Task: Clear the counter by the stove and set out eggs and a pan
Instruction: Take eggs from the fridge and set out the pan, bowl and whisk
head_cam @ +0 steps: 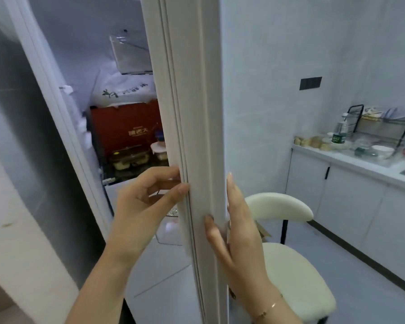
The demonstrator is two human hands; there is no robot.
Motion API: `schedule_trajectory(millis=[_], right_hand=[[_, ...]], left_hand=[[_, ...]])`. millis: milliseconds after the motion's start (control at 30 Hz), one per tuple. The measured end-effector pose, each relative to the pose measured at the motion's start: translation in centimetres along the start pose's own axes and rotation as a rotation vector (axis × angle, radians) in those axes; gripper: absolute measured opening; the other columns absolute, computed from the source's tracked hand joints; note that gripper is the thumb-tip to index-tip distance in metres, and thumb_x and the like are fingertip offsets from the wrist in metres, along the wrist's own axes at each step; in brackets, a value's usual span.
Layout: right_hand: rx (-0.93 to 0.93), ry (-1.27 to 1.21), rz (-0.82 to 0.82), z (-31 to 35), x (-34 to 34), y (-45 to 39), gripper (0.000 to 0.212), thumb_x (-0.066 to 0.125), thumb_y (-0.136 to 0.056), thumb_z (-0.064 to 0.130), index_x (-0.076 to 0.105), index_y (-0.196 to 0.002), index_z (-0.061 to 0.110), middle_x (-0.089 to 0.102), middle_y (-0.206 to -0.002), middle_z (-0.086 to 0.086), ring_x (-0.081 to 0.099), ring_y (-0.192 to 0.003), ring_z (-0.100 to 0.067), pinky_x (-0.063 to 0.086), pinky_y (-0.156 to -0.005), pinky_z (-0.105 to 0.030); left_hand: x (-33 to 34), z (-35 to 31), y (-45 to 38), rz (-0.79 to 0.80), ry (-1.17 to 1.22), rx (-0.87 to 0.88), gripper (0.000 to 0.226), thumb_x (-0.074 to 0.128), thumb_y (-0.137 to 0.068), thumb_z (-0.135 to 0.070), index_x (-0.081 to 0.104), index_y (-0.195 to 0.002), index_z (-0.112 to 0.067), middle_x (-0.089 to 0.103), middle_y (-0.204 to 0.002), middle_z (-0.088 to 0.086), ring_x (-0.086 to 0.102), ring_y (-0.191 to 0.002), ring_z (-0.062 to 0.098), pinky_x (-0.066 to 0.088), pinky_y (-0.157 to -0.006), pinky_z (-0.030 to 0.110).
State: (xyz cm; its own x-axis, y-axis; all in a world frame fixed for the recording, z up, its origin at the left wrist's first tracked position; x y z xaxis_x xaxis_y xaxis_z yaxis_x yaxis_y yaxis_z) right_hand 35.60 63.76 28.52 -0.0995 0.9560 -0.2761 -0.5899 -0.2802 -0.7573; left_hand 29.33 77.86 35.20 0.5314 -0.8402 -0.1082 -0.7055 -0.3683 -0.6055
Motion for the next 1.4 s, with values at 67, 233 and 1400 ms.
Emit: schedule_trajectory(millis=[67,233,1400], right_hand=[[0.057,-0.021,-0.056,-1.0,-1.8,0.5,0.064,0.039,-0.098,0.049,0.019,-0.153,0.021,0.038,-0.152,0.002,0.038,-0.138,-0.013,0.04,-0.108,-0.04],[0.226,-0.036,-0.185,-3.4,-6.6,1.6,0.052,0.036,-0.095,0.051,0.04,-0.142,0.027,0.063,-0.119,0.009,0.059,-0.108,-0.008,0.051,-0.087,-0.032],[0.124,0.176,-0.541,-10.6,-21.7,-2.2,0.035,0.05,-0.088,0.009,0.053,-0.12,0.024,0.05,-0.132,0.005,0.043,-0.13,-0.009,0.037,-0.109,-0.03]], left_hand=[[2.0,-0.3,-0.3,0.016,0.014,0.009,0.027,0.075,-0.075,-0.017,0.069,-0.1,-0.008,0.073,-0.096,0.003,0.07,-0.09,0.02,0.059,-0.079,0.033],[8.0,-1.6,-0.1,0.035,0.026,0.074,0.021,0.071,-0.074,-0.022,0.069,-0.092,-0.032,0.073,-0.091,-0.017,0.07,-0.085,0.005,0.055,-0.076,0.019],[24.1,7.4,-8.0,0.698,-0.275,-0.117,0.017,0.067,-0.087,-0.014,0.072,-0.098,-0.026,0.068,-0.098,-0.014,0.062,-0.088,-0.005,0.048,-0.075,0.007]])
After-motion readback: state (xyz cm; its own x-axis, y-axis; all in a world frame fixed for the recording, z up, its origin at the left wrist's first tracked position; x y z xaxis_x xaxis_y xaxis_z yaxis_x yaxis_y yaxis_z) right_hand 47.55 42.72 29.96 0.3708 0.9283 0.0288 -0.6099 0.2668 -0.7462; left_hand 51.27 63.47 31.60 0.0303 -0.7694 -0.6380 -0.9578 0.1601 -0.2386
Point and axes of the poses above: each hand's wrist, its own y-axis away from the middle knuckle, its own x-axis out of the palm, z = x × y, the point moved 6 cm from there along -y, towards the middle knuckle
